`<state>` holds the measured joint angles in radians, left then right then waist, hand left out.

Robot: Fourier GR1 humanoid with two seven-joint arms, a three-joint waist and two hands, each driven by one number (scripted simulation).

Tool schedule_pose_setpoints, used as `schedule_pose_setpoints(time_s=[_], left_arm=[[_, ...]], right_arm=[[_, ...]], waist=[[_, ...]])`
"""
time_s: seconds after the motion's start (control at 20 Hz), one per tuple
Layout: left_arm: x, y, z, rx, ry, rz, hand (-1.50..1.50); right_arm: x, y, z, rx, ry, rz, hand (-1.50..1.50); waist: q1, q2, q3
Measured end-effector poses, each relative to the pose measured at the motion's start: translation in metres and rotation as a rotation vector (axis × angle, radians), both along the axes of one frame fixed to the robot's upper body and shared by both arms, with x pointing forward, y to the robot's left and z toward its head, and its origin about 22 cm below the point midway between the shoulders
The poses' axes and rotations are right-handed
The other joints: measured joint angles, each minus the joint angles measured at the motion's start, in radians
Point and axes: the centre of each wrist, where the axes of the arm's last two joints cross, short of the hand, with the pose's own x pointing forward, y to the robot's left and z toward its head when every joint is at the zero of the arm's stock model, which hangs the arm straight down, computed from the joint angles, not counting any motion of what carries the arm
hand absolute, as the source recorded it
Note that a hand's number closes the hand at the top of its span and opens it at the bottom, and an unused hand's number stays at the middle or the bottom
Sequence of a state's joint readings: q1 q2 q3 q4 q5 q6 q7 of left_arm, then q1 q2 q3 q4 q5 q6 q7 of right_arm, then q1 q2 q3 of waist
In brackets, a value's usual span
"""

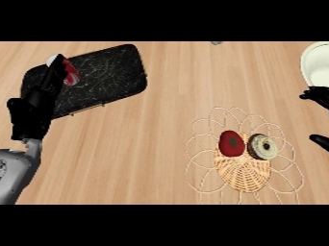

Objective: Pick the cupcake from the placemat and place it in the bowl

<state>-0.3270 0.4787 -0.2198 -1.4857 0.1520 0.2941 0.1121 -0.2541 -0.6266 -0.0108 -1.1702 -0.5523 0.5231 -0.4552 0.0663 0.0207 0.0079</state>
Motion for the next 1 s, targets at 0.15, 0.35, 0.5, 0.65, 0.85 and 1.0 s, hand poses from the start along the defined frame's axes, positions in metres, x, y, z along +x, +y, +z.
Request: schedule_pose_setpoints(time_s=[0.15,0.35,0.5,0.65,0.85,1.0], left_arm=[[-0.004,-0.001,0.0,0.001,-0.007,0.018,0.0],[-0.002,-0.002,0.001,0.01,-0.018,0.041,0.0],[-0.004,-0.003,0.002,0.004,-0.013,0.042,0.0],[-0.004,-0.001,0.002,0.008,-0.016,0.047,0.0],[-0.006,-0.001,0.001,0.009,-0.02,0.054,0.0],[-0.011,0.001,-0.002,0.008,-0.016,0.06,0.0]], right_arm=[[0.003,-0.021,0.013,-0.083,-0.044,0.067,-1.5],[0.014,-0.033,0.044,-0.278,-0.07,0.108,-1.5],[0.023,-0.029,0.065,-0.44,-0.088,0.146,-1.5],[0.034,-0.017,0.082,-0.605,-0.117,0.189,-1.5],[0.045,0.001,0.092,-0.781,-0.138,0.268,-1.5],[0.052,0.022,0.09,-0.857,-0.151,0.335,-1.5]], waist=[[-0.004,-0.004,0.0],[-0.011,-0.005,-0.002],[-0.011,-0.008,-0.003],[-0.014,-0.009,-0.005],[-0.018,-0.01,-0.006],[-0.024,-0.013,-0.007]])
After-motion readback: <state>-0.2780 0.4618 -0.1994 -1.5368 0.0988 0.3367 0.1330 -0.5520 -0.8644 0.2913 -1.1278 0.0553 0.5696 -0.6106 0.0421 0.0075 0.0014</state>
